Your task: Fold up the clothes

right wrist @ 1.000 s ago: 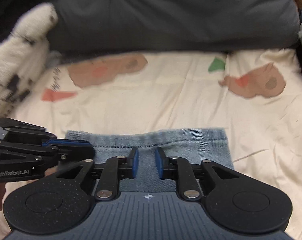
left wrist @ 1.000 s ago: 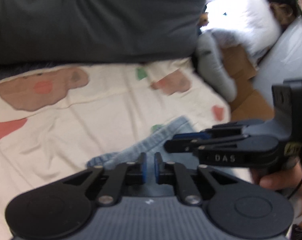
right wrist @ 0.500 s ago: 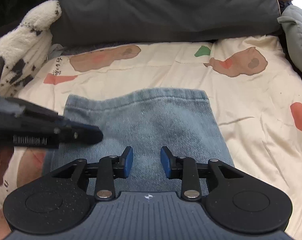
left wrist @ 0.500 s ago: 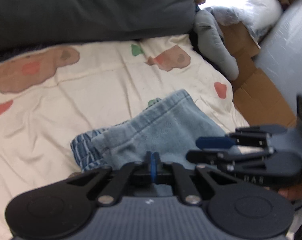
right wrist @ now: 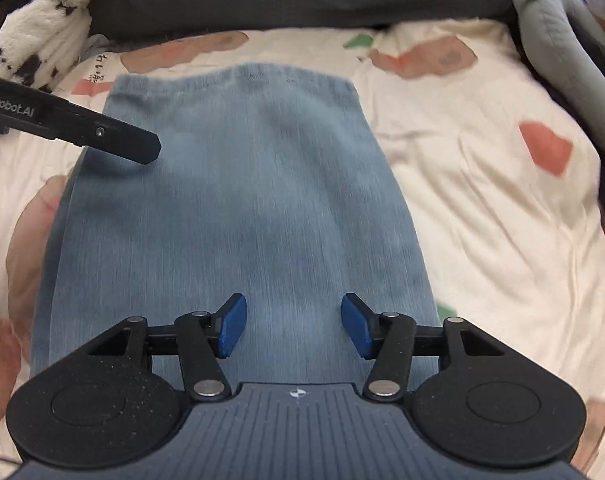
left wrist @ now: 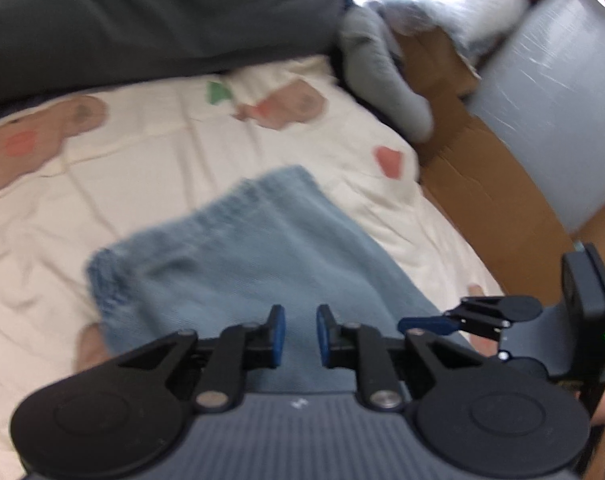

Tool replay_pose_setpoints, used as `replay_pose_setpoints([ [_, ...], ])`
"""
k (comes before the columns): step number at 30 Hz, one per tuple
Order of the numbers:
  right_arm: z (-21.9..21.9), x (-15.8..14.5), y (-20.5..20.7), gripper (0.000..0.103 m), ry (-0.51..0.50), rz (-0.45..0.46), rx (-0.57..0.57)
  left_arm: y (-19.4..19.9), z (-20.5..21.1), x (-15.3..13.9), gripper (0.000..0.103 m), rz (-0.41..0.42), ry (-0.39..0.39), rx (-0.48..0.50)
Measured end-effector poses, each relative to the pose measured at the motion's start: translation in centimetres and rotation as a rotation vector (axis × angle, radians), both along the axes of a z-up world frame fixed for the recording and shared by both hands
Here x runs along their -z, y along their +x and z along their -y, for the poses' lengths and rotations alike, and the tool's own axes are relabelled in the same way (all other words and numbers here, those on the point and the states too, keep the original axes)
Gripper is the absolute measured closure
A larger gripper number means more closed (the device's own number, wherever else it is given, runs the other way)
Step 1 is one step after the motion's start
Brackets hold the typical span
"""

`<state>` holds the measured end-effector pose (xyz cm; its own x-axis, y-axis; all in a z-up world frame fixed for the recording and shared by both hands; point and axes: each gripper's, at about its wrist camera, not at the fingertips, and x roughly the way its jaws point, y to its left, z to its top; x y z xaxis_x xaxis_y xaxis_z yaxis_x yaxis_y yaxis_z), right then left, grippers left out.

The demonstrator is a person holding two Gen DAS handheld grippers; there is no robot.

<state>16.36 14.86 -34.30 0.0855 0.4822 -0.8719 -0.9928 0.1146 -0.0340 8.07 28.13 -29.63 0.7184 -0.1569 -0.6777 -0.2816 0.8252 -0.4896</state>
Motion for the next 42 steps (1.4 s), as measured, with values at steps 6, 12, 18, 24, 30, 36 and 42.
replay_pose_setpoints([
  [6, 3.5, -0.2, 0.6, 0.044, -0.033, 0.004, 0.076, 1.2, 2.5, 1.1, 0.082, 0.01, -0.005, 0.078],
  [12, 7.5, -0.2, 1.7, 0.044, -0.084, 0.021, 0.151, 2.3, 3.4, 2.0, 0.08, -0.001, 0.006, 0.096],
  [18, 11.5, -0.3, 1.8, 0.045, -0.151, 0.05, 0.16, 2.0, 4.5, 1.7, 0.08, -0.004, 0.008, 0.165],
  [24, 14.9, -0.4, 1.9, 0.045, -0.201, 0.049, 0.206, 1.6, 6.5, 1.6, 0.079, -0.005, -0.003, 0.257],
  [30, 18.4, -0.1, 1.9, 0.045, -0.224, 0.047, 0.239, 1.5, 8.7, 2.3, 0.079, -0.021, 0.0, 0.337],
  [36, 21.1, -0.1, 1.6, 0.045, -0.244, 0.059, 0.248, 1.4, 11.3, 2.1, 0.079, -0.047, 0.002, 0.439],
  [42, 23.6, -0.2, 1.1, 0.045, -0.219, 0.036, 0.368, 0.3, 14.5, 2.0, 0.079, -0.084, 0.012, 0.589],
])
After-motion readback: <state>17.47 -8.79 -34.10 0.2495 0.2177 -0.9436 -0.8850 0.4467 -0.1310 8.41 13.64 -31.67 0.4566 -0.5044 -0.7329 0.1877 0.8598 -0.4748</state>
